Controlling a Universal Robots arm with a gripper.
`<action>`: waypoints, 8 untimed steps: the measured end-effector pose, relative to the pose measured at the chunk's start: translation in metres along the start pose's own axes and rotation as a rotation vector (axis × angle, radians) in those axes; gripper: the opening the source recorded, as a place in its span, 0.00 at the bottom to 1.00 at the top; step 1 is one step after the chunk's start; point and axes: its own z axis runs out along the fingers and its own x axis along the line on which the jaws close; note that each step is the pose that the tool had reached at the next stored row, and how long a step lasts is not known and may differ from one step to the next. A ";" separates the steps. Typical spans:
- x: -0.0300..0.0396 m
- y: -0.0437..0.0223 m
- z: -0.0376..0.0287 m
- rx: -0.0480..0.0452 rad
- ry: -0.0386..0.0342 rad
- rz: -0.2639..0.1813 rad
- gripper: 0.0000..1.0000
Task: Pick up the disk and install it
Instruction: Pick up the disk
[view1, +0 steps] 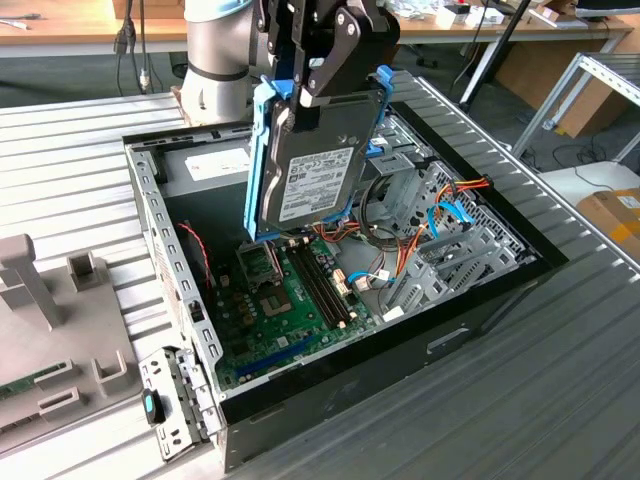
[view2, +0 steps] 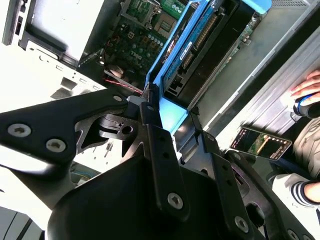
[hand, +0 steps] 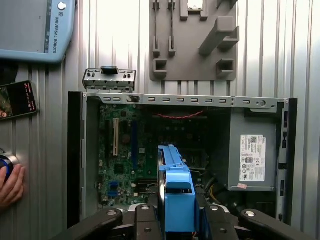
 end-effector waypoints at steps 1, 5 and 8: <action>0.0014 0.0000 0.0000 0.0000 0.0000 0.000 0.37; 0.0073 0.0001 -0.0002 -0.0001 0.0001 0.000 0.37; 0.0126 0.0002 -0.0003 0.0000 0.0000 0.000 0.37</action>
